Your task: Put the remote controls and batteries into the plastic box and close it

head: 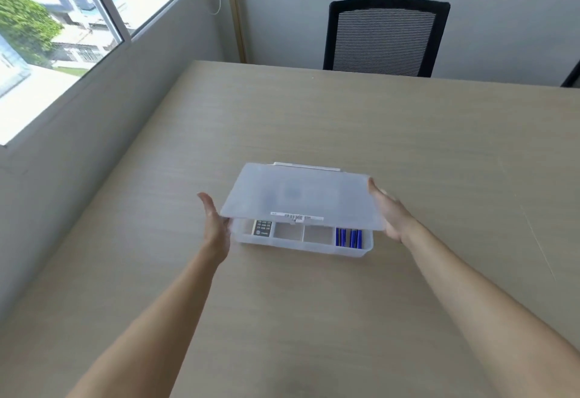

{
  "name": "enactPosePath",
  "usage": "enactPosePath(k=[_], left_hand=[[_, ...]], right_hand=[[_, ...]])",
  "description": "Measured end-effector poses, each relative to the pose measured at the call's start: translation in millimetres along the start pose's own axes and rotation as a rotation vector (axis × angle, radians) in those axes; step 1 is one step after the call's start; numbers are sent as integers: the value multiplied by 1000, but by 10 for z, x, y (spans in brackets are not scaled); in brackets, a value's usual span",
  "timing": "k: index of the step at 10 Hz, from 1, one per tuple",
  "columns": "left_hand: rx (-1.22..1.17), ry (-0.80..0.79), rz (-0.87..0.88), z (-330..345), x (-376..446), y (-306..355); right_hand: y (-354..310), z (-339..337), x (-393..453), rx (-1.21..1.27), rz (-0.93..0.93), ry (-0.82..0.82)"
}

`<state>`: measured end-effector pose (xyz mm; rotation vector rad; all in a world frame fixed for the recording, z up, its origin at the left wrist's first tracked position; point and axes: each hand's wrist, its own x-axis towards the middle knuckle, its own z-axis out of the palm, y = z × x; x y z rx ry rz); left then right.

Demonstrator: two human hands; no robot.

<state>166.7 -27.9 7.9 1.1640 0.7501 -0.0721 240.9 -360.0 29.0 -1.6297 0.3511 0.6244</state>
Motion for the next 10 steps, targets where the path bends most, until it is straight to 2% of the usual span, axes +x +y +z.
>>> enactPosePath(k=[1,2,3,6,8,9,10], left_hand=[[364,12,27,-2,-54,-53],[728,74,140,28,-9,-187],[920,109,181,83,8,-263],[1010,104,273,51,93,-352],[1198,151,301,1,57,-397],[1115,147,349,-32,-106,-385],[946,234,452,-348,-383,-497]], right_hand=[[256,208,-127,-181,-25,88],[473,373,-198,-374,63,172],[570,512,-203,-482,74,294],[630,595,-140,-510,106,381],[638,601,-222,-571,82,371],[543,667,-471,-594,0,392],[257,563,-843,-566,-190,465]])
